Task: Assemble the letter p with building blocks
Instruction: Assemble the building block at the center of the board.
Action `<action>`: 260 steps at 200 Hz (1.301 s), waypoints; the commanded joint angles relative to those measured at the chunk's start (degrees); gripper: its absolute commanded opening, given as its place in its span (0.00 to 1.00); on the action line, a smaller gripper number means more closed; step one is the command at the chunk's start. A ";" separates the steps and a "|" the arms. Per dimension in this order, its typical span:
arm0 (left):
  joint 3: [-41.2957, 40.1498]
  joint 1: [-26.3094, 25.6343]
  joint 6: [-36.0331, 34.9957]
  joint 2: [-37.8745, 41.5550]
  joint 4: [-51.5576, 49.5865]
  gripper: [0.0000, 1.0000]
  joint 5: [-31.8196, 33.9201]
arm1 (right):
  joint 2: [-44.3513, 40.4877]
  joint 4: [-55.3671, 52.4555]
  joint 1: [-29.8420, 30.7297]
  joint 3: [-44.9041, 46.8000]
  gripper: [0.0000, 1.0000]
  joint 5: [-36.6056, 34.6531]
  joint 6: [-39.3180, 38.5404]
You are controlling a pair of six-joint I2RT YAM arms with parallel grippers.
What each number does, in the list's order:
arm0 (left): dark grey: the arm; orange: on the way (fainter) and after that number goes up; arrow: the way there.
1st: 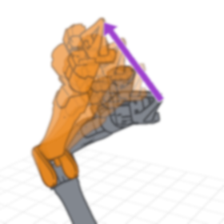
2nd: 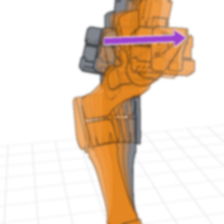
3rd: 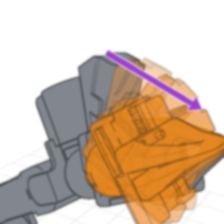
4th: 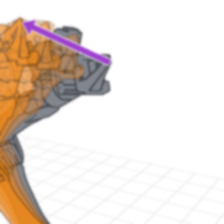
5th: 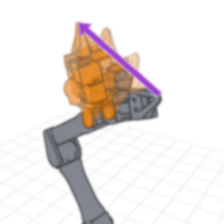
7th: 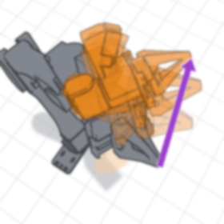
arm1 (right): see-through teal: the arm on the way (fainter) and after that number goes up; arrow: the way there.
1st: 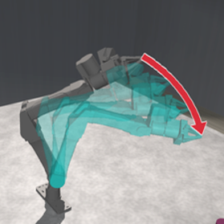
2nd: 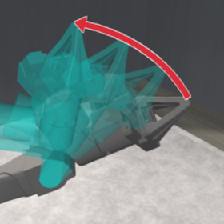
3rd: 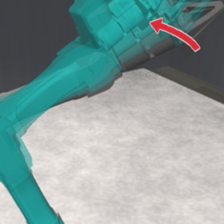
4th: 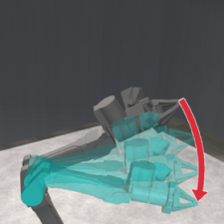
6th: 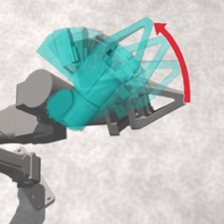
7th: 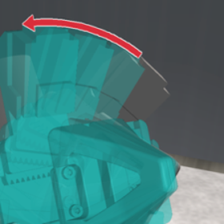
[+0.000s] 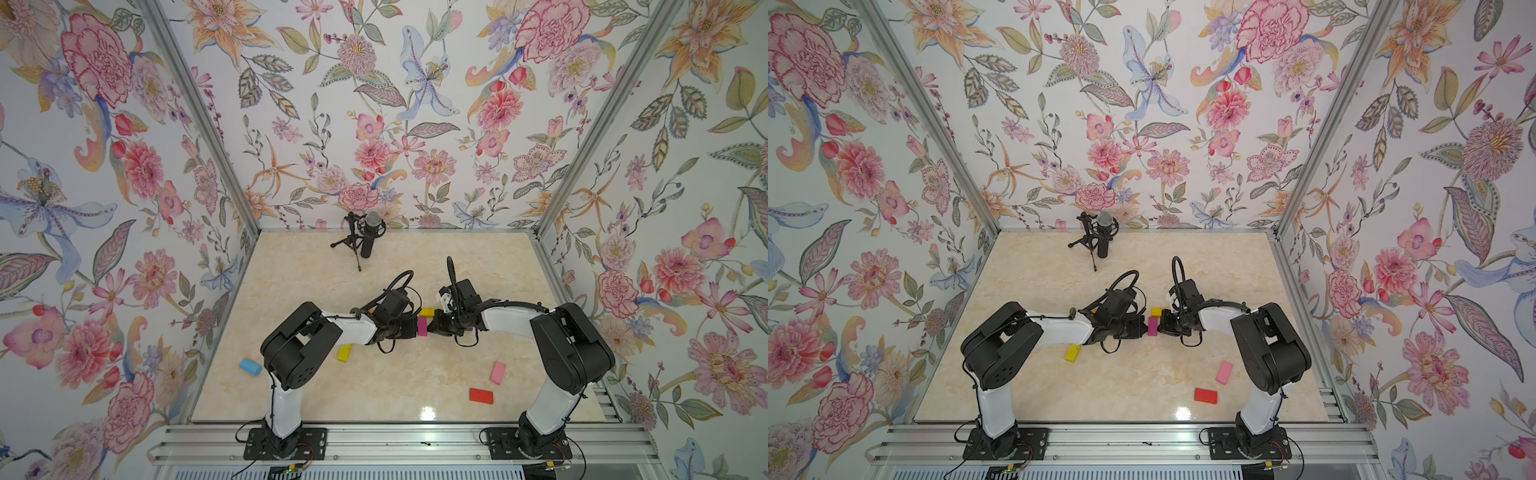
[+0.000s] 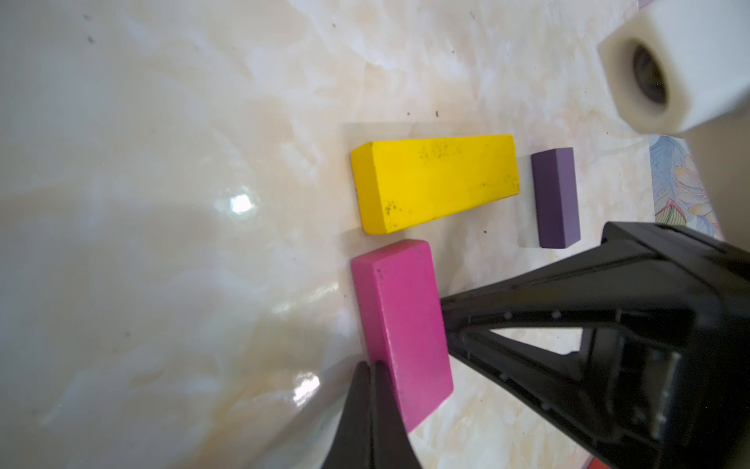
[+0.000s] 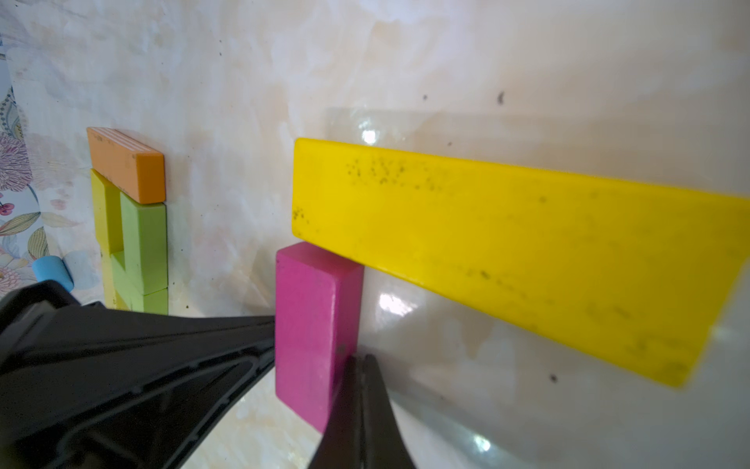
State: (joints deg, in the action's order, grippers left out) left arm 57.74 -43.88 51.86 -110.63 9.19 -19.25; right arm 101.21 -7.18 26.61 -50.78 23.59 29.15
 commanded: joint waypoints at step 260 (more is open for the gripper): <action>2.24 -0.59 0.26 -3.20 0.53 0.00 -1.08 | 1.89 -2.93 -0.54 2.67 0.00 -2.46 -0.95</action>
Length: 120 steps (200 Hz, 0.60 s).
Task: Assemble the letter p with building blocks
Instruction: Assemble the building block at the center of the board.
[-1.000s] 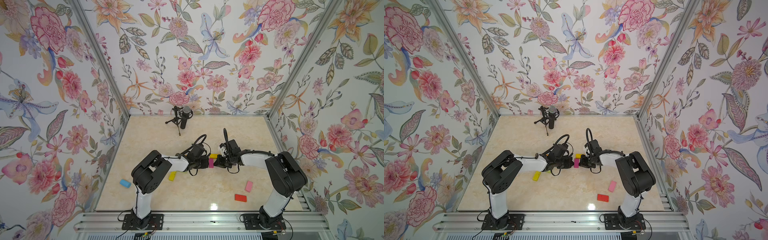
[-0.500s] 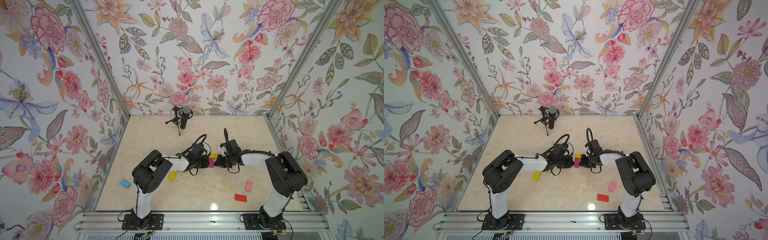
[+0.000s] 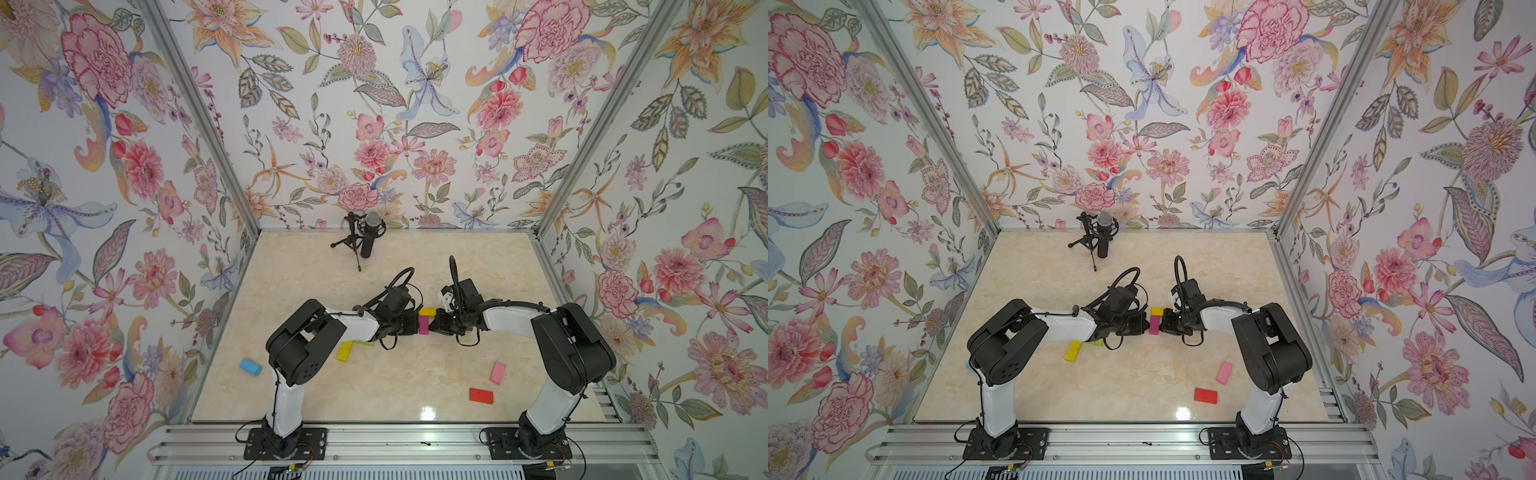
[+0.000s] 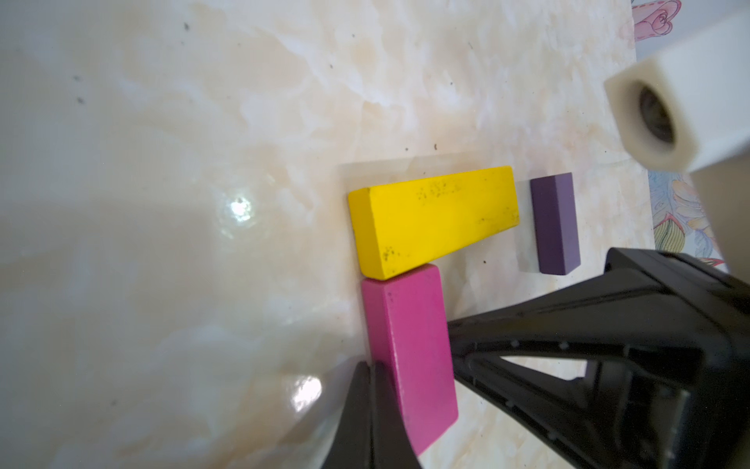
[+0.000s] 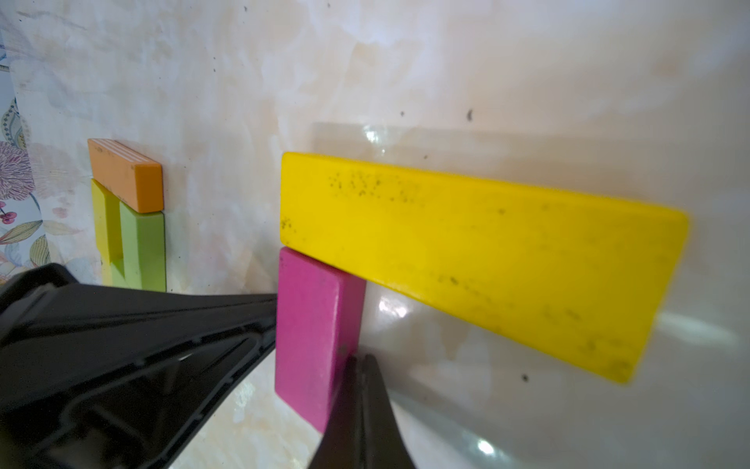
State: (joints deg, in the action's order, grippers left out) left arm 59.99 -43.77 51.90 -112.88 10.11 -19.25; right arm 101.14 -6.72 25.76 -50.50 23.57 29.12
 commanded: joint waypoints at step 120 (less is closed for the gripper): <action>-1.71 1.74 -4.06 13.05 -12.23 0.00 11.69 | -9.63 -6.28 -1.15 5.39 0.00 -4.16 -0.95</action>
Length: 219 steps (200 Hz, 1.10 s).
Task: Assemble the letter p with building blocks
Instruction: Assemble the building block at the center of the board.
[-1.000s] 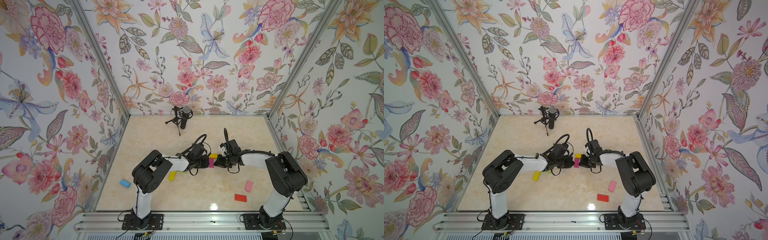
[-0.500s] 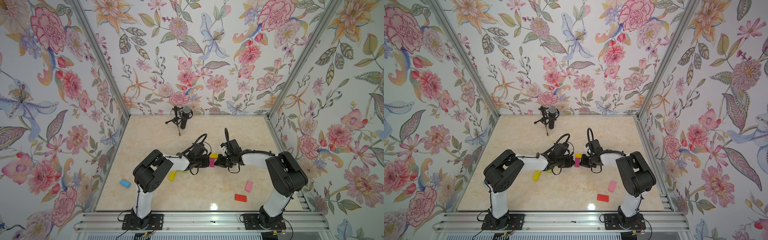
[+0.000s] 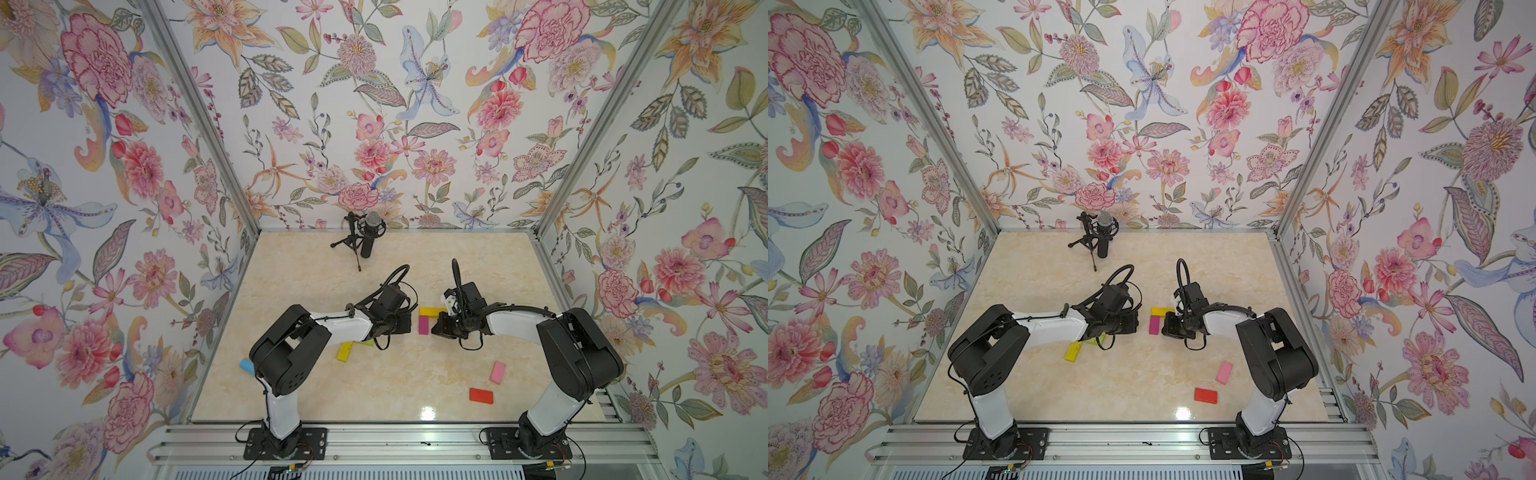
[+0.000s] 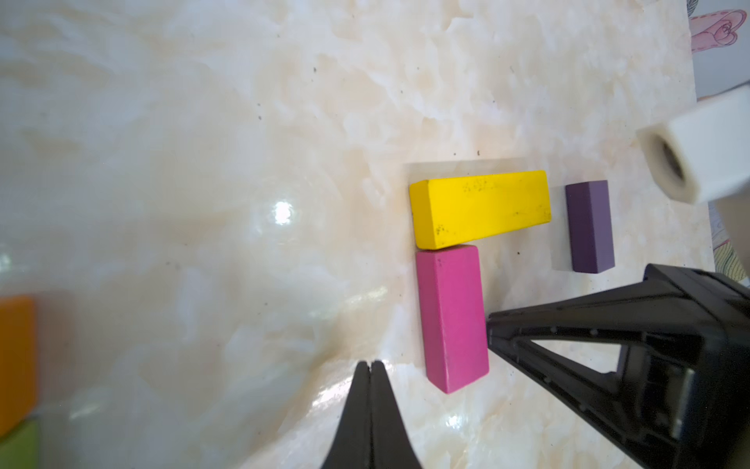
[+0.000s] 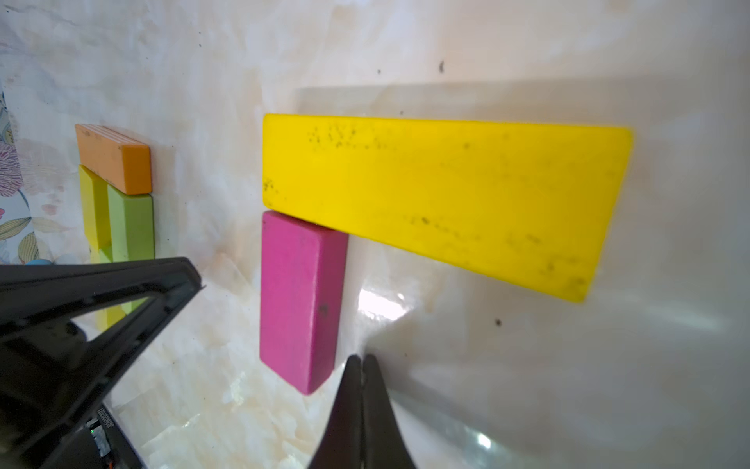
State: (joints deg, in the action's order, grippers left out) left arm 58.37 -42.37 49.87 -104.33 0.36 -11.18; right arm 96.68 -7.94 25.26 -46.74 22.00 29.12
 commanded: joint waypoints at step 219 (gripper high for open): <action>37.23 -9.76 -8.60 -20.73 -9.15 0.00 -7.05 | -11.45 -14.97 -23.14 0.91 0.00 -5.14 -10.15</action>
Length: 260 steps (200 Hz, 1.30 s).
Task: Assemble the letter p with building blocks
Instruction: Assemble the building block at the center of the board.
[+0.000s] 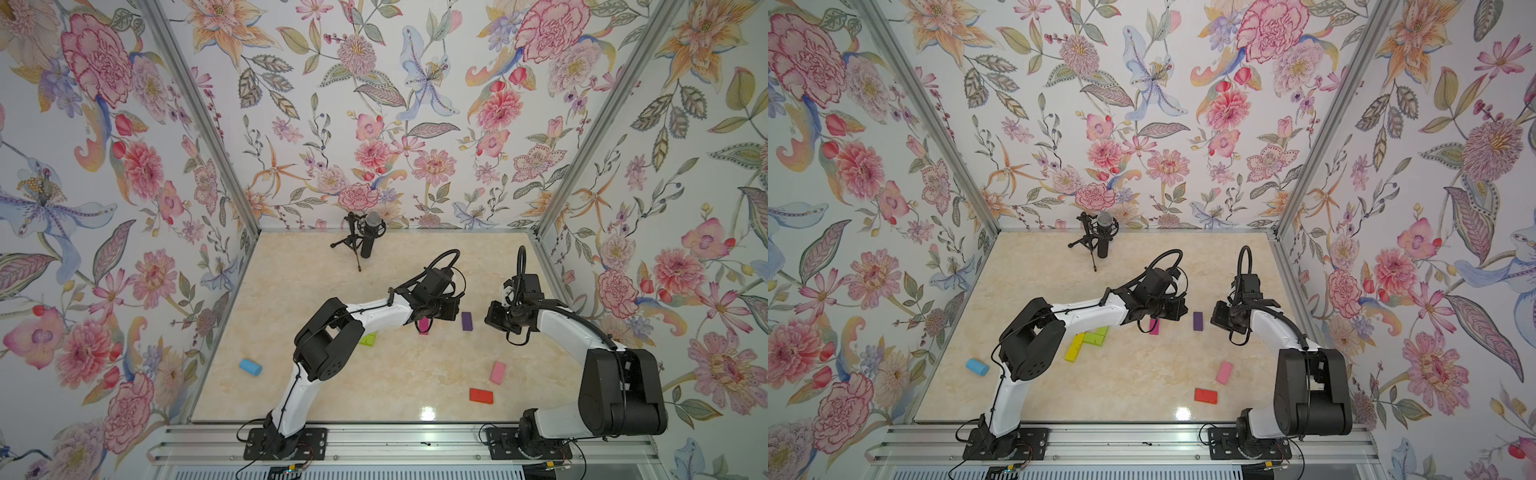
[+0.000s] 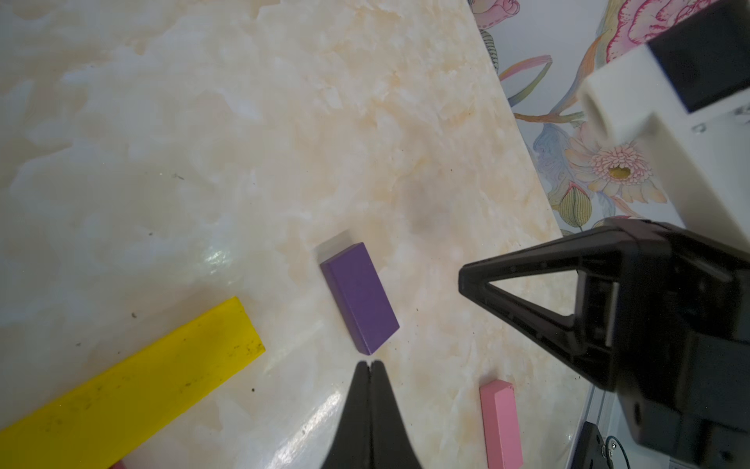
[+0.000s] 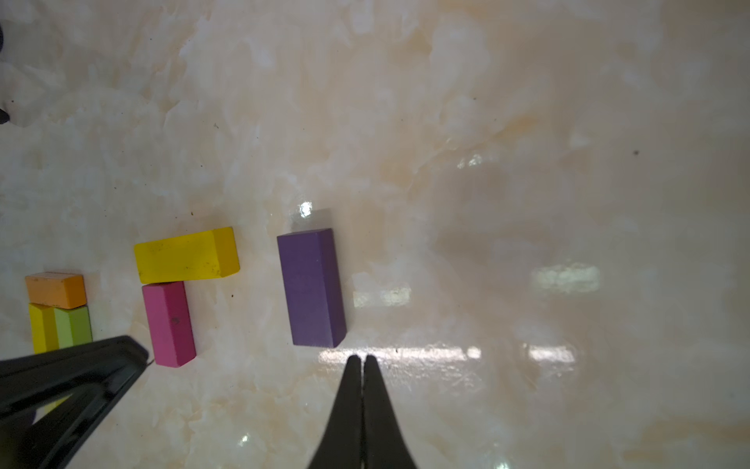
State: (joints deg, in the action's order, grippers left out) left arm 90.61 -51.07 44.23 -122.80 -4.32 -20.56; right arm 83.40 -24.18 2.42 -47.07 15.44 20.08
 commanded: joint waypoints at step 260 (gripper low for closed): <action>22.07 -2.90 -5.06 -16.88 -17.43 0.00 5.04 | 13.70 8.71 0.97 -1.25 0.00 7.59 -0.89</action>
State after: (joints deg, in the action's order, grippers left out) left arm 109.89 -53.28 39.62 -137.73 -20.27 -14.04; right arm 95.55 -15.20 2.92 -47.31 22.63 20.10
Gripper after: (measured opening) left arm 0.050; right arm 0.047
